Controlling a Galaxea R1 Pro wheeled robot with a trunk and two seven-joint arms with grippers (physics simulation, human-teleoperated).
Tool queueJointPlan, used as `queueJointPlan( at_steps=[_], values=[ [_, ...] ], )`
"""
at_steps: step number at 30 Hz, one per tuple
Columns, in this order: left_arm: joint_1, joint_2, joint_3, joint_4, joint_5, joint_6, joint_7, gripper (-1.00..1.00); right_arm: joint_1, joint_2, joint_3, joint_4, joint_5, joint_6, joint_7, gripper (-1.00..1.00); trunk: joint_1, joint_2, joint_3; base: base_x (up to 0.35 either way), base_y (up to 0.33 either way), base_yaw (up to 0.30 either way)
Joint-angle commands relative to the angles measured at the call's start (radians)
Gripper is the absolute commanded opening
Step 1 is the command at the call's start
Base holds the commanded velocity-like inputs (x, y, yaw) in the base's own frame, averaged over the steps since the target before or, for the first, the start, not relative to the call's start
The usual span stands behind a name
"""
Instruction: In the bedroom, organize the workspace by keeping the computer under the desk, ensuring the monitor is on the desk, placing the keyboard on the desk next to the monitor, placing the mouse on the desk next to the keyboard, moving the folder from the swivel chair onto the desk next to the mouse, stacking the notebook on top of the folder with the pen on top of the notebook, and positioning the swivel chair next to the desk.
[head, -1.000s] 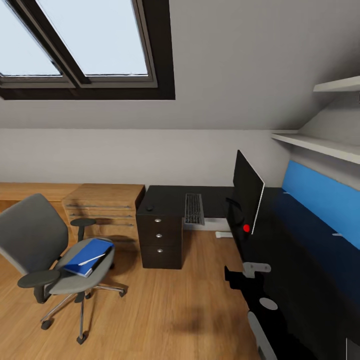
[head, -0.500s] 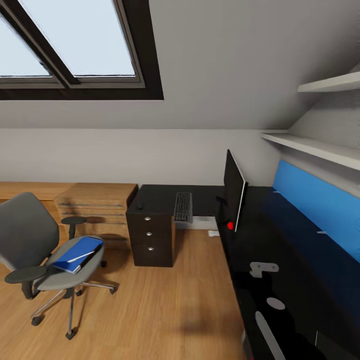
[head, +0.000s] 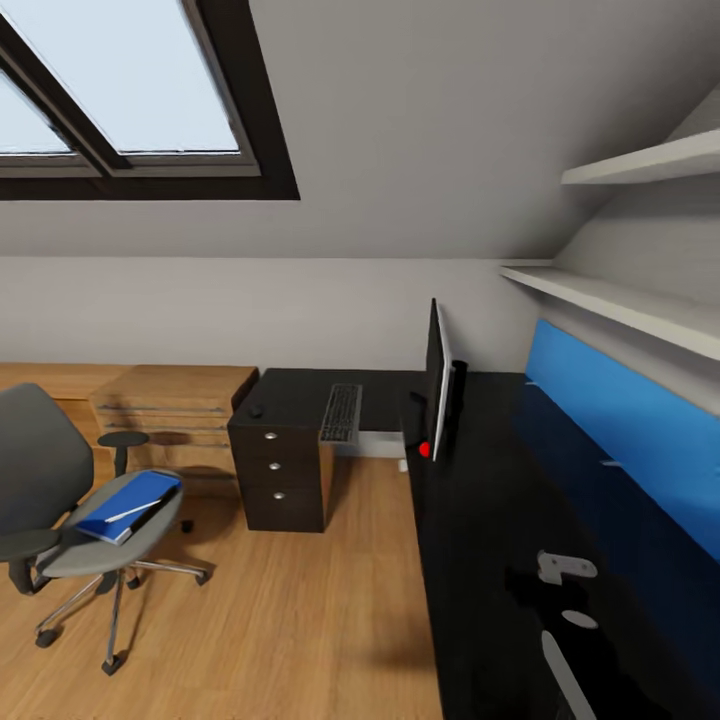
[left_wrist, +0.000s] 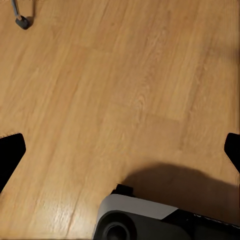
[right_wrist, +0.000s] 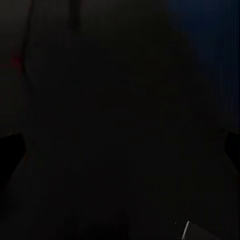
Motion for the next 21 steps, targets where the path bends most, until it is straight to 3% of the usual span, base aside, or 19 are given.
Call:
queueJointPlan(
  at_steps=[1, 7, 9, 11, 14, 21],
  values=[
    [0.000, 0.001, -0.002, -0.002, 0.010, -0.009, 0.005, 1.00, -0.013, -0.005, 0.003, 0.035, -0.011, -0.003, -0.008, 1.00, 0.000, -0.002, -0.002, -0.093, -0.291, 0.000],
    [0.000, 0.024, 0.012, -0.002, 0.013, -0.065, 0.004, 1.00, -0.059, -0.028, 0.001, 0.156, -0.012, -0.029, 0.016, 1.00, 0.000, -0.002, -0.002, -0.031, -0.141, 0.000],
    [0.000, 0.026, 0.044, -0.006, 0.015, -0.116, 0.002, 1.00, -0.109, -0.033, 0.001, 0.252, -0.013, -0.032, 0.020, 1.00, 0.000, -0.002, -0.002, -0.001, -0.006, 0.000],
    [0.000, 0.026, 0.053, -0.006, 0.015, -0.166, 0.003, 1.00, -0.150, -0.034, 0.001, 0.331, -0.011, -0.056, 0.033, 1.00, 0.000, -0.002, -0.002, 0.000, -0.002, 0.000],
    [0.000, 0.025, 0.057, -0.006, 0.015, -0.189, 0.003, 1.00, -0.189, -0.034, 0.001, 0.415, -0.007, -0.076, 0.075, 1.00, 0.000, -0.002, -0.002, 0.000, 0.000, 0.000],
    [0.000, 0.024, 0.058, -0.007, 0.015, -0.197, 0.002, 1.00, -0.216, -0.047, 0.001, 0.467, -0.004, -0.095, 0.102, 1.00, 0.000, -0.002, -0.002, 0.000, 0.000, 0.000]
  ],
)
